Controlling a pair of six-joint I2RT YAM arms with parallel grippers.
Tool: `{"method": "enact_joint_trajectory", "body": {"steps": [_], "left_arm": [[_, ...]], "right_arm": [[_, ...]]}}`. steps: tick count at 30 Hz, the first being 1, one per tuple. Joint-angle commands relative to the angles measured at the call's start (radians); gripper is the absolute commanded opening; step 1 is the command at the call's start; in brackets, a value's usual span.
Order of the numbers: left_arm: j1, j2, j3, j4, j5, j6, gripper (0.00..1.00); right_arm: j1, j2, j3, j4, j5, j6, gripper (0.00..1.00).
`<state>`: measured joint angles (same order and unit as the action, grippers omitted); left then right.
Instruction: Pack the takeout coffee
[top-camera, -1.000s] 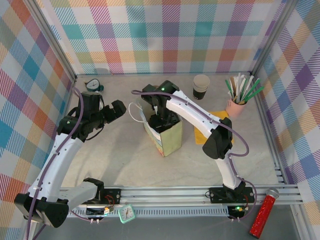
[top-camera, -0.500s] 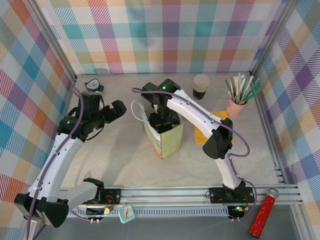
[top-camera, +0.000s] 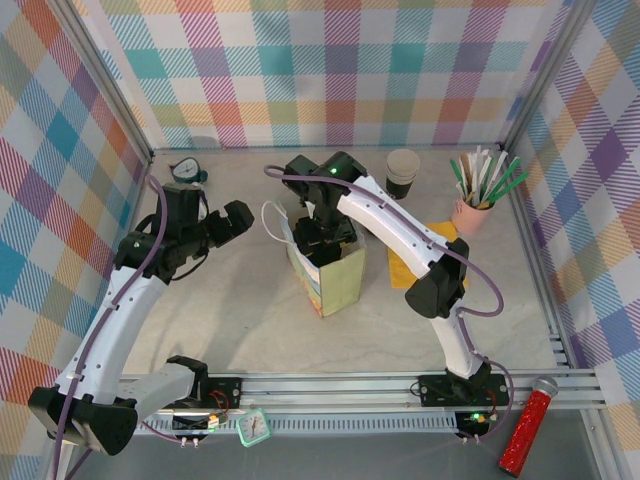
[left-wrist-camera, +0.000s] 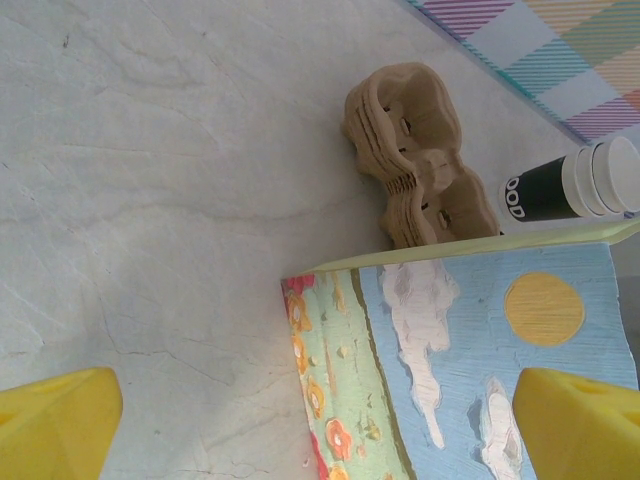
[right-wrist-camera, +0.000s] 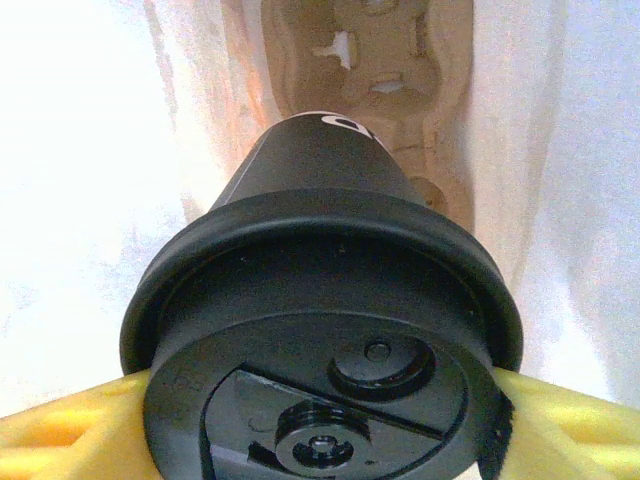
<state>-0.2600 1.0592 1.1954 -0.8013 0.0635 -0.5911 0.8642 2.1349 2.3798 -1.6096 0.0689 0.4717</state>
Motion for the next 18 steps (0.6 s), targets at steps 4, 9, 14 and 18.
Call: {"method": "enact_joint_trajectory", "body": {"steps": [4,9,14,18], "left_arm": [[0.008,-0.015,0.018,0.021,0.011,-0.012,1.0],[0.005,-0.017,0.023,0.027,0.028,-0.01,1.0],[-0.004,-0.019,0.032,0.025,0.032,-0.01,1.0],[-0.014,-0.023,0.042,0.027,0.036,-0.009,1.0]], "right_arm": [[0.004,-0.04,0.058,-0.125,0.025,0.032,0.73],[0.004,-0.072,0.062,-0.121,0.045,0.038,0.73],[0.004,-0.093,0.068,-0.119,0.063,0.033,0.73],[0.004,-0.117,0.073,-0.11,0.081,0.034,0.73]]}}
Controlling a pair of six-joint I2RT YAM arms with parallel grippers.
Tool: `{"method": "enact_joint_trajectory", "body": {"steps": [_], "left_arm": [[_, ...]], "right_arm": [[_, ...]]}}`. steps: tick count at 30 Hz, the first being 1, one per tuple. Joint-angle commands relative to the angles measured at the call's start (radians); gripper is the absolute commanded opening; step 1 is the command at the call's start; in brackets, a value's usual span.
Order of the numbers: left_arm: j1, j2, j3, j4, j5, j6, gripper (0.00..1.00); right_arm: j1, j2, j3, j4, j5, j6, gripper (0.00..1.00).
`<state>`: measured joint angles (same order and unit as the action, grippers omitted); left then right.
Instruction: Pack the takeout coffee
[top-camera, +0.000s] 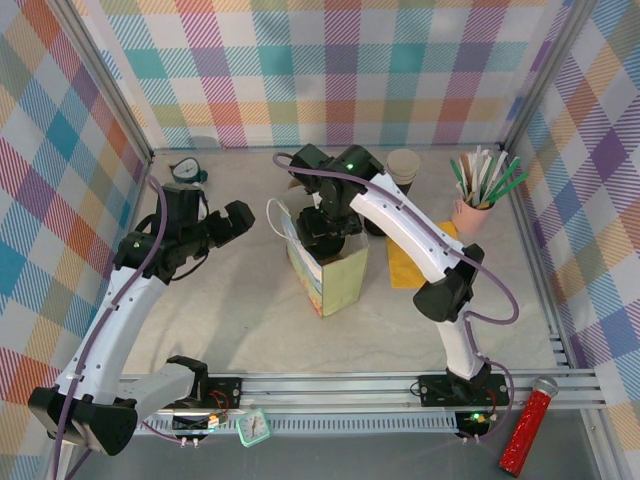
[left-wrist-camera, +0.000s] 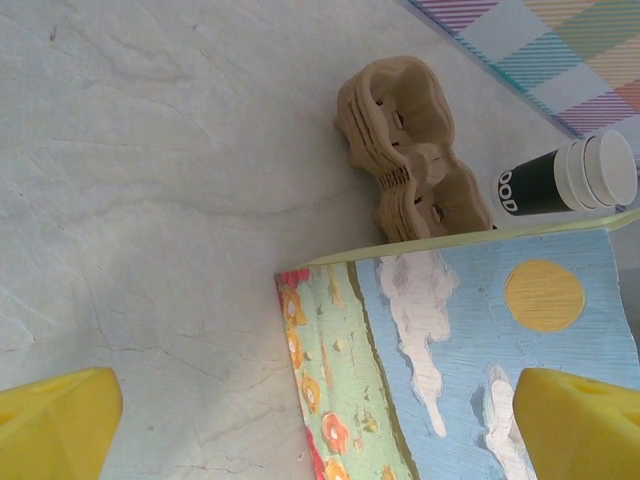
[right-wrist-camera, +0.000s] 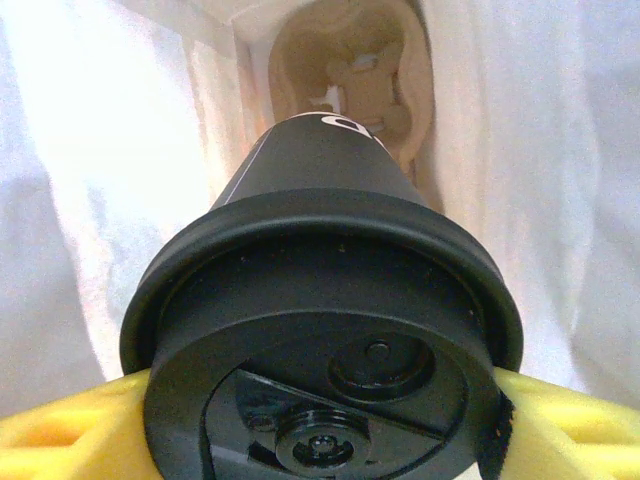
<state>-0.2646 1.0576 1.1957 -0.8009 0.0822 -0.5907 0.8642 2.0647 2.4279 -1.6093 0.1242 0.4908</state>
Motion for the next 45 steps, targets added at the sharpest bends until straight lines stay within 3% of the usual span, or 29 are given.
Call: {"method": "enact_joint_trajectory", "body": {"steps": [1,7,14,22,28,40,45], "left_arm": [[-0.013,-0.023,0.046,0.028,0.016,-0.007,1.0],[-0.031,-0.029,0.122,0.043,0.039,0.016,0.96],[-0.078,-0.01,0.187,0.176,0.128,0.012,0.8],[-0.15,0.097,0.262,0.273,0.195,0.022,0.47],[-0.165,0.207,0.275,0.348,0.276,-0.038,0.16],[-0.221,0.374,0.382,0.288,0.34,0.0,0.07],[-0.25,0.416,0.406,0.195,0.312,0.05,0.03]], "right_arm": [[0.004,-0.052,0.025,-0.106,0.027,0.016,0.73],[0.004,-0.085,0.024,-0.1,0.049,0.02,0.73],[0.004,-0.118,0.023,-0.081,0.063,0.023,0.73],[0.004,-0.148,0.02,-0.066,0.075,0.012,0.73],[0.004,-0.174,0.006,-0.048,0.073,0.002,0.73],[0.004,-0.226,-0.011,0.016,0.081,-0.024,0.73],[0.004,-0.245,-0.027,0.042,0.084,-0.031,0.73]]}}
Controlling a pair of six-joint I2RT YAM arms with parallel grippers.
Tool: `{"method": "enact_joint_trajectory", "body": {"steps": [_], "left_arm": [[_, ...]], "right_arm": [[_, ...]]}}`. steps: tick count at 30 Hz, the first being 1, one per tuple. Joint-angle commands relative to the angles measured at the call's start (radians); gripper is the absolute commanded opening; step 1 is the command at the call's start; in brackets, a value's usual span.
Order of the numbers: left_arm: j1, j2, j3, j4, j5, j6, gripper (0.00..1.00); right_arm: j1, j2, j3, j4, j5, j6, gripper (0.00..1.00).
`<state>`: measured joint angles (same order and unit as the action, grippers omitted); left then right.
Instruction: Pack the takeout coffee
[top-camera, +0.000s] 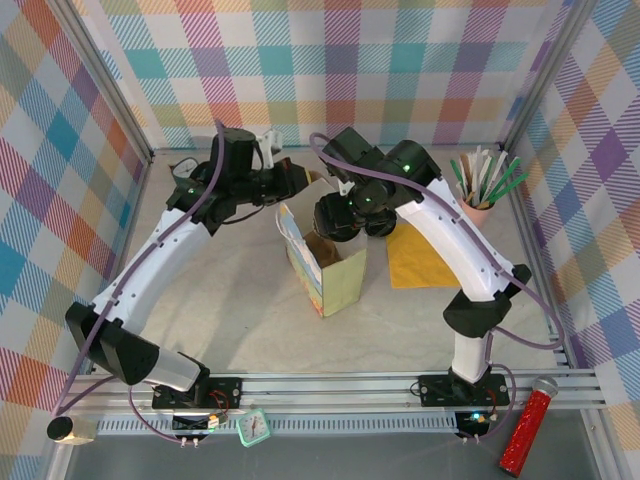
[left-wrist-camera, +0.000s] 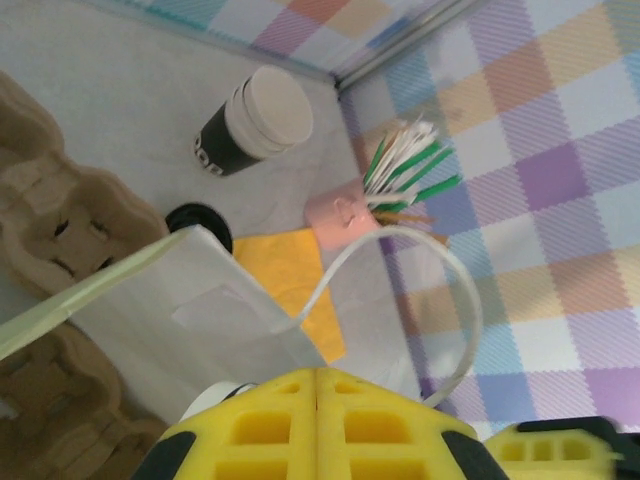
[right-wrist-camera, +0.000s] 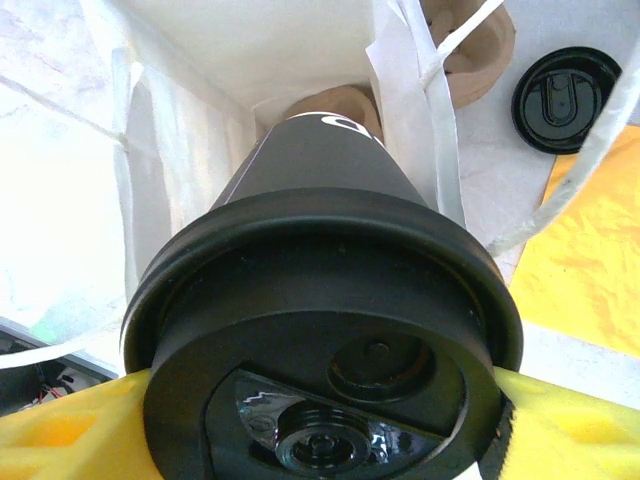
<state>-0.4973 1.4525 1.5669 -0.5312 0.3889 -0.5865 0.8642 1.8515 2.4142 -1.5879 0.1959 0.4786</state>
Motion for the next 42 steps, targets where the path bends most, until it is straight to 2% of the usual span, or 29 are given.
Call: {"method": "enact_joint_trajectory", "body": {"steps": [1,16,42], "left_arm": [[-0.022,0.034,0.043,-0.099,0.004,0.055,0.02],[-0.072,0.067,0.028,-0.177,0.047,0.098,0.0],[-0.075,0.051,-0.011,-0.184,0.053,0.088,0.0]], "right_arm": [[0.004,-0.034,-0.015,0.027,0.013,-0.022,0.73],[0.004,-0.047,-0.026,0.065,0.02,-0.025,0.73],[0.004,-0.04,-0.041,0.097,0.01,-0.034,0.73]]}}
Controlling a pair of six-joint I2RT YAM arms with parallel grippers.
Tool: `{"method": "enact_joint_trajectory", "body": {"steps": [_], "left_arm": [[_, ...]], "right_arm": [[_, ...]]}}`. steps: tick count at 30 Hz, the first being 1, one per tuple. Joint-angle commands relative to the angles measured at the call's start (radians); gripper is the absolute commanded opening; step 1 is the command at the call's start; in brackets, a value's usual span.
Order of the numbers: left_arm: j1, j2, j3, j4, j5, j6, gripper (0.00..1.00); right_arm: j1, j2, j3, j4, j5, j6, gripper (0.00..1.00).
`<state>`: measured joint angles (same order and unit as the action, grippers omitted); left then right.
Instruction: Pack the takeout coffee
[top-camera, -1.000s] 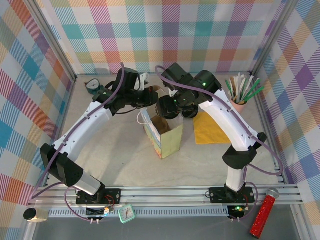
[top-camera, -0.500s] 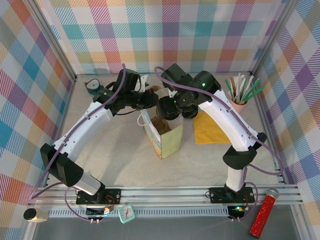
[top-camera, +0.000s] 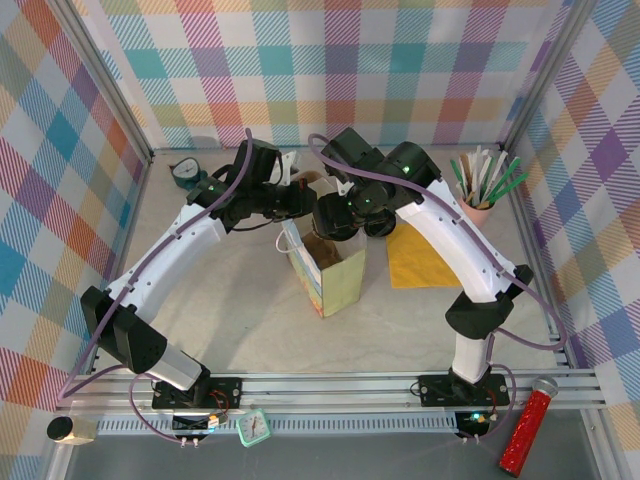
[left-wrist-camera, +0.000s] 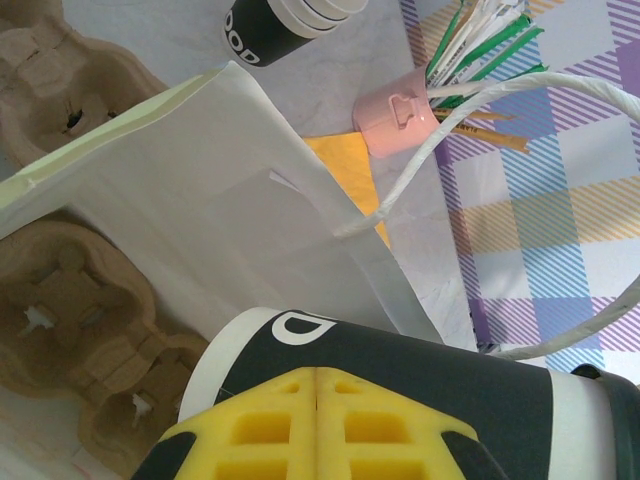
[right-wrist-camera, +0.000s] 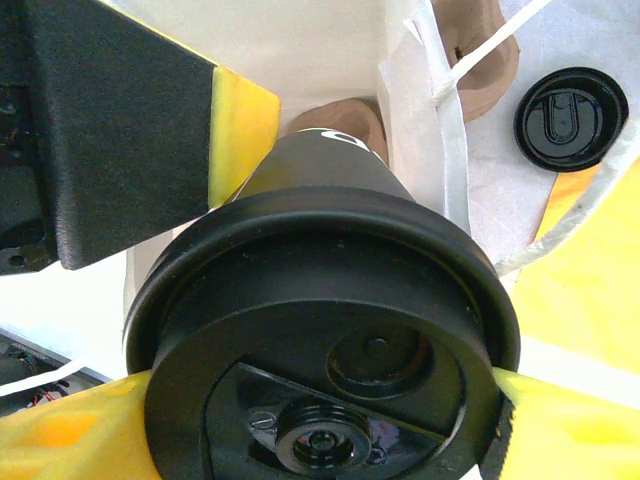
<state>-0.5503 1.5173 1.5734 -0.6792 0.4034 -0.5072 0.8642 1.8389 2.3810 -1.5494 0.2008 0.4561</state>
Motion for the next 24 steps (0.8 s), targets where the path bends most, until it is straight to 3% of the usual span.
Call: {"method": "enact_joint_trajectory", "body": {"steps": [1,17,24], "left_arm": [[-0.022,-0.015,-0.017,-0.038,0.035,0.009,0.0],[-0.023,-0.034,-0.041,-0.024,0.044,-0.011,0.0],[-0.023,-0.043,-0.004,-0.054,-0.006,0.011,0.0]], "right_arm": [[0.004,-0.029,-0.008,0.06,0.005,-0.011,0.73],[0.004,-0.031,-0.011,0.071,0.002,-0.015,0.73],[0.005,-0.032,-0.031,0.062,-0.019,-0.014,0.72]]}}
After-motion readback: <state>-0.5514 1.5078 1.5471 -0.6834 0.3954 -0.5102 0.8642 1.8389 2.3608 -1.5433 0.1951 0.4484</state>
